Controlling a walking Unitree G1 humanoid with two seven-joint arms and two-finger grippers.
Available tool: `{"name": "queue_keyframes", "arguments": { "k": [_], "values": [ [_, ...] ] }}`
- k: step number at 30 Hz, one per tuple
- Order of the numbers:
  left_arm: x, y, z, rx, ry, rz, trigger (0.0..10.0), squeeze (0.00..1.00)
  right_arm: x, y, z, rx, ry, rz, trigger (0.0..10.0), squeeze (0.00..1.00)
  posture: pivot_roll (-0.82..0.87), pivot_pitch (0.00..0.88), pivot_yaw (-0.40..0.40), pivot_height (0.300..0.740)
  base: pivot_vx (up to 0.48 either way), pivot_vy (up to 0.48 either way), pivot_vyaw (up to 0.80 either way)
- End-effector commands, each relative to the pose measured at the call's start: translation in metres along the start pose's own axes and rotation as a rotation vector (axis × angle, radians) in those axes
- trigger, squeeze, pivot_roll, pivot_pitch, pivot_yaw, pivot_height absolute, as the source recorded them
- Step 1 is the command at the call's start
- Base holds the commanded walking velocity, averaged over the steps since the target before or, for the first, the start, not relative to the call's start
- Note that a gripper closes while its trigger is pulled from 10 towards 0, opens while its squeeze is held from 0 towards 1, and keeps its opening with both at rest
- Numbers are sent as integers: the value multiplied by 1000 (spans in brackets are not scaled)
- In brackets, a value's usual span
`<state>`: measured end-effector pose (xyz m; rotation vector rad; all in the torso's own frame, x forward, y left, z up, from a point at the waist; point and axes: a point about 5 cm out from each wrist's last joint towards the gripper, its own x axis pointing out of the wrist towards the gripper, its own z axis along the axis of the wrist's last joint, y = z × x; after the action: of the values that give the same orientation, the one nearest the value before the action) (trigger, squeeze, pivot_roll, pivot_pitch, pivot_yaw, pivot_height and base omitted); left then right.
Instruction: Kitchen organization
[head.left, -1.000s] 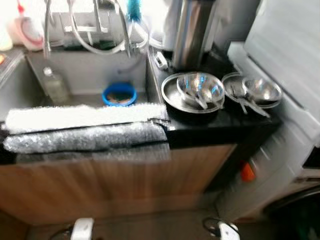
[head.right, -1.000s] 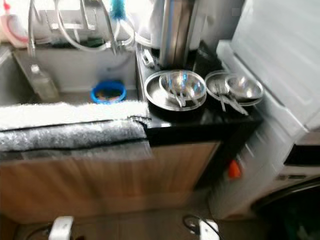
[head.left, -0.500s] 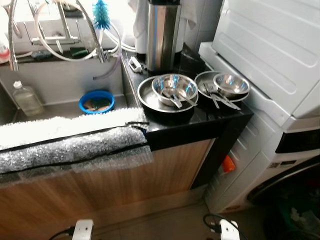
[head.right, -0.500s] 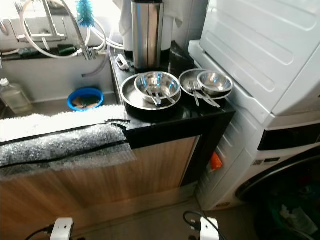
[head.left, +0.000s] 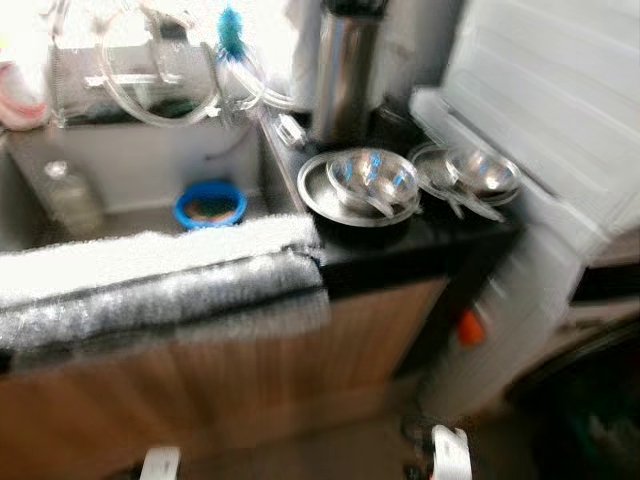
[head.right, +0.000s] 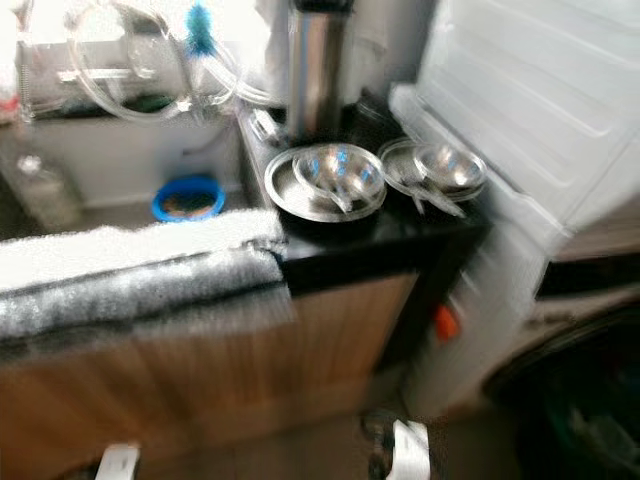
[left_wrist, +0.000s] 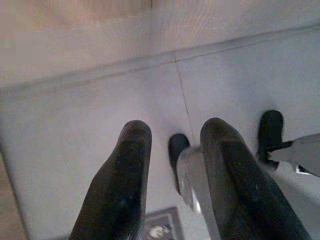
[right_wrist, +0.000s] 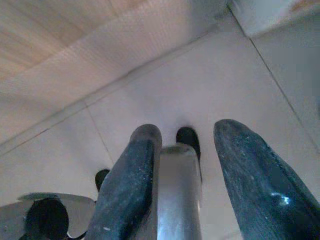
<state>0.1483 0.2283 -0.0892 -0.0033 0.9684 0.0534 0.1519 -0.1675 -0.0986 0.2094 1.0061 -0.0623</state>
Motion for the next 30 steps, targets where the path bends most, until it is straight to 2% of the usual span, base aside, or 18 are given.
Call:
{"name": "queue_keyframes", "arguments": {
  "k": [1,3,19,25,30],
  "values": [
    [1,-3,1,-5,-1,-7,10000,0,-1,-8,2,2,-9,-27,10000,0,-45,0,-50,740,0,345,0],
    [1,-3,1,-4,-2,-7,10000,0,-1,-8,2,5,-12,-28,10000,0,-43,0,-49,740,0,341,0],
    [1,-3,2,-2,-6,-2,10000,0,0,-6,6,21,-37,-21,10000,0,-40,0,-49,740,0,0,0],
    [1,-3,2,-5,-5,-2,10000,0,0,-6,6,17,-38,-22,10000,0,-39,0,-50,740,0,447,0],
    [1,-3,3,-2,-12,-5,10000,0,-1,-7,7,5,-46,-21,10000,0,-38,0,-51,740,0,0,0]
  ]
}}
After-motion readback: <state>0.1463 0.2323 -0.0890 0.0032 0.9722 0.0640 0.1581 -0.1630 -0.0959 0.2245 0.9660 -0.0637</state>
